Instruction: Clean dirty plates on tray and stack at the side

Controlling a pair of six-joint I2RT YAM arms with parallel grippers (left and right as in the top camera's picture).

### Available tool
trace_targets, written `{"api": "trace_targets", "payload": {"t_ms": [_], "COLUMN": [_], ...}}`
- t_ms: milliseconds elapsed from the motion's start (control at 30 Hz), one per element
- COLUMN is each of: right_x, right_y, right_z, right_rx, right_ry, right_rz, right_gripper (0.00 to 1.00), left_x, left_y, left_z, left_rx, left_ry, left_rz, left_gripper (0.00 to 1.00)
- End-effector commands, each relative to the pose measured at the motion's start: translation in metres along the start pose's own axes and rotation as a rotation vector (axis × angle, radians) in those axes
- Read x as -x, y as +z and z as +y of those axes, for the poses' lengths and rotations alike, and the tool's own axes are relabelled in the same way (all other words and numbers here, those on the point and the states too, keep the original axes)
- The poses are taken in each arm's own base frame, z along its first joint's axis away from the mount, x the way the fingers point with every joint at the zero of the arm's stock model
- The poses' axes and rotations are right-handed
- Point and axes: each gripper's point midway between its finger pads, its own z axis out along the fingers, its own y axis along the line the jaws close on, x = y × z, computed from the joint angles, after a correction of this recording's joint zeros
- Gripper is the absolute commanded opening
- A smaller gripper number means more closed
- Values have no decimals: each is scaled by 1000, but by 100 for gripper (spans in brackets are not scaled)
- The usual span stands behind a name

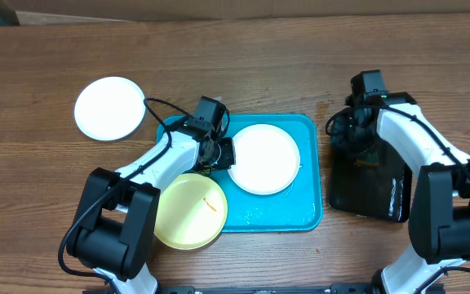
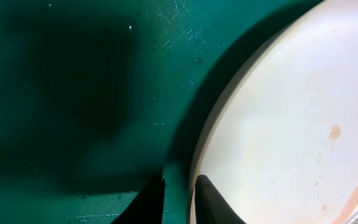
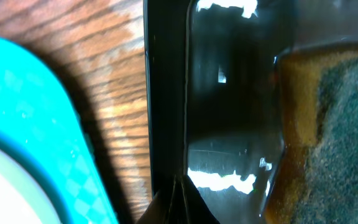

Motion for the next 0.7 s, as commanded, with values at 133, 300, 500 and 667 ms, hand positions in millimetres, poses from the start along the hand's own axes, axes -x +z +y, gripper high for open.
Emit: {"api": "trace_targets", "payload": {"t_ms": [133,300,500,667], "right_x": [-12,-16,-21,-25], "right_y": [3,3,3,2], "right_z": [23,22,22,32], "right_rx": [38,36,38,103], "right_ry": [-40,-48,-102,-149], "right_rz": [24,42,63,79], "right_gripper": [4,4,4,4], "left_x": [-4,-4,-3,-3], "left_y": [4,4,4,4], "left_z": [3,3,3,3], "left_rx": [12,12,12,11], "left_ry": [0,0,1,1], "left_rz": [12,12,11,8], "left_gripper": [19,19,19,19]}}
